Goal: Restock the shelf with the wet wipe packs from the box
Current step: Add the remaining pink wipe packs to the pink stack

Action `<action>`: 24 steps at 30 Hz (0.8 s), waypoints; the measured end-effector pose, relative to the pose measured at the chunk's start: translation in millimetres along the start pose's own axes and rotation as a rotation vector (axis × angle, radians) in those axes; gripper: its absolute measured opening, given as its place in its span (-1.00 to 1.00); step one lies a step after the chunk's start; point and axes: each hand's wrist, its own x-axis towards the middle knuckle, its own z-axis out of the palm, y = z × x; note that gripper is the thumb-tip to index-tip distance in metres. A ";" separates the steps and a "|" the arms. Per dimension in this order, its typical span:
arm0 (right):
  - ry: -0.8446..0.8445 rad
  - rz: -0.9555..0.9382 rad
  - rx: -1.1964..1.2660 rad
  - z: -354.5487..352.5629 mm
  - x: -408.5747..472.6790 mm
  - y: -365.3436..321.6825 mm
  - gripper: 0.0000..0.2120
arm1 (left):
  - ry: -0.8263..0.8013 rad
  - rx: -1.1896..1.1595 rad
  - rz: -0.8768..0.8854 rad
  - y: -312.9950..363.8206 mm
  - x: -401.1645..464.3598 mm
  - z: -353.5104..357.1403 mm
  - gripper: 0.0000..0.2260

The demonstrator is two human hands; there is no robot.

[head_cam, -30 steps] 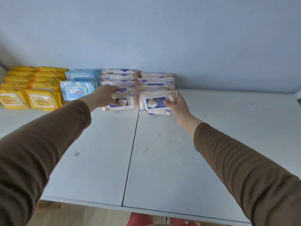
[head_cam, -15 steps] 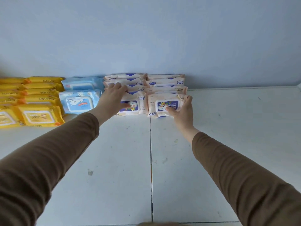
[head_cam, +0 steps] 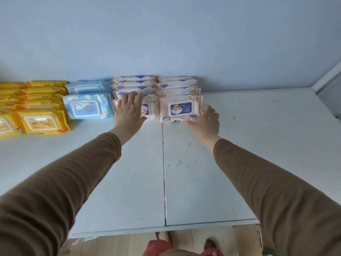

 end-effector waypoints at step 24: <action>0.010 -0.241 0.032 -243.1 -272.5 349.5 -0.75 | -0.245 -0.500 0.205 431.0 -244.1 -16.9 -0.57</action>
